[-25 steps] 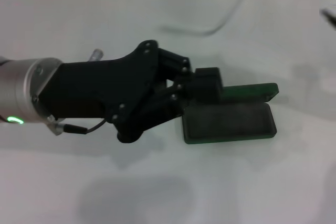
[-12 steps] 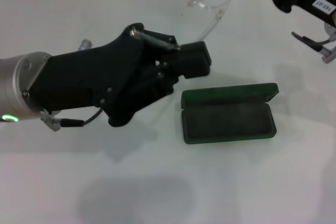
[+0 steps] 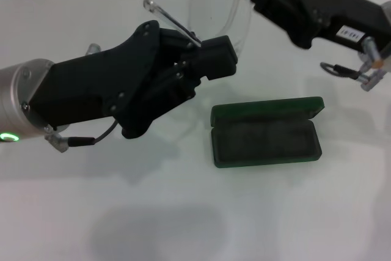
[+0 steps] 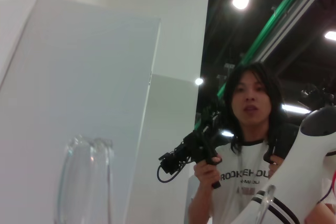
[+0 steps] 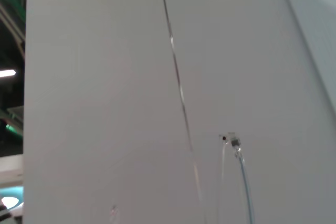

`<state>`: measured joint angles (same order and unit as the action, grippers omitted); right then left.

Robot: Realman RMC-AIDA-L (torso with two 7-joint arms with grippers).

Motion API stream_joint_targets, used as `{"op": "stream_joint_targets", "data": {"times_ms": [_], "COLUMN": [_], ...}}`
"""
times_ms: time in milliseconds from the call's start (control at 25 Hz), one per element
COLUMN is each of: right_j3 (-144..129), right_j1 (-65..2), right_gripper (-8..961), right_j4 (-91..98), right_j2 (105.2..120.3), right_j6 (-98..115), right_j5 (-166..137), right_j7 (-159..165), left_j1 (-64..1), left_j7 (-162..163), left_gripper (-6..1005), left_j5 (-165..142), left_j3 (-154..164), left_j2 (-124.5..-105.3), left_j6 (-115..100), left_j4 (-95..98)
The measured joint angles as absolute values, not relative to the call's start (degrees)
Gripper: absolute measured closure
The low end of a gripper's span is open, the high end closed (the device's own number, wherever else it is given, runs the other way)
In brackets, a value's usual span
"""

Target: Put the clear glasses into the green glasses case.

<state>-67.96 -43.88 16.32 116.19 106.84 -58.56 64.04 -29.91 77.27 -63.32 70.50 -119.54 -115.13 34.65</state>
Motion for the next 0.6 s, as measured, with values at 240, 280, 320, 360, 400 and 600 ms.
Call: {"op": "stream_joint_targets", "data": {"times_ms": [240, 280, 320, 360, 400, 600], "right_j3": [-71.7, -72.2, -72.6, -72.8, -72.9, -72.4], "right_j1": [-44.5, -44.7, -44.8, -44.8, -44.8, -44.3], "right_gripper": [879, 879, 879, 879, 879, 880], "right_j4": [16.9, 16.9, 16.9, 16.9, 16.9, 17.0], "right_j2": [116.19, 116.19, 116.19, 116.19, 116.19, 116.19], "right_j6": [106.1, 106.1, 106.1, 106.1, 106.1, 105.6], "right_j5": [-58.5, -58.5, -58.5, -58.4, -58.4, -56.6], "right_j7": [64.0, 63.9, 63.8, 63.7, 63.6, 63.0], "left_j1": [-29.5, -29.4, -29.4, -29.4, -29.4, -28.7], "left_j7": [76.9, 76.9, 76.9, 76.9, 76.9, 76.8], "left_gripper": [948, 948, 948, 948, 948, 948], "left_j5": [-62.7, -62.7, -62.7, -62.6, -62.6, -62.2], "left_j3": [70.5, 70.5, 70.5, 70.5, 70.5, 70.5], "left_j2": [-119.6, -119.61, -119.61, -119.62, -119.62, -119.6], "left_j6": [-115.1, -115.1, -115.1, -115.1, -115.1, -115.1], "left_j4": [33.8, 33.8, 33.7, 33.7, 33.5, 33.2]}}
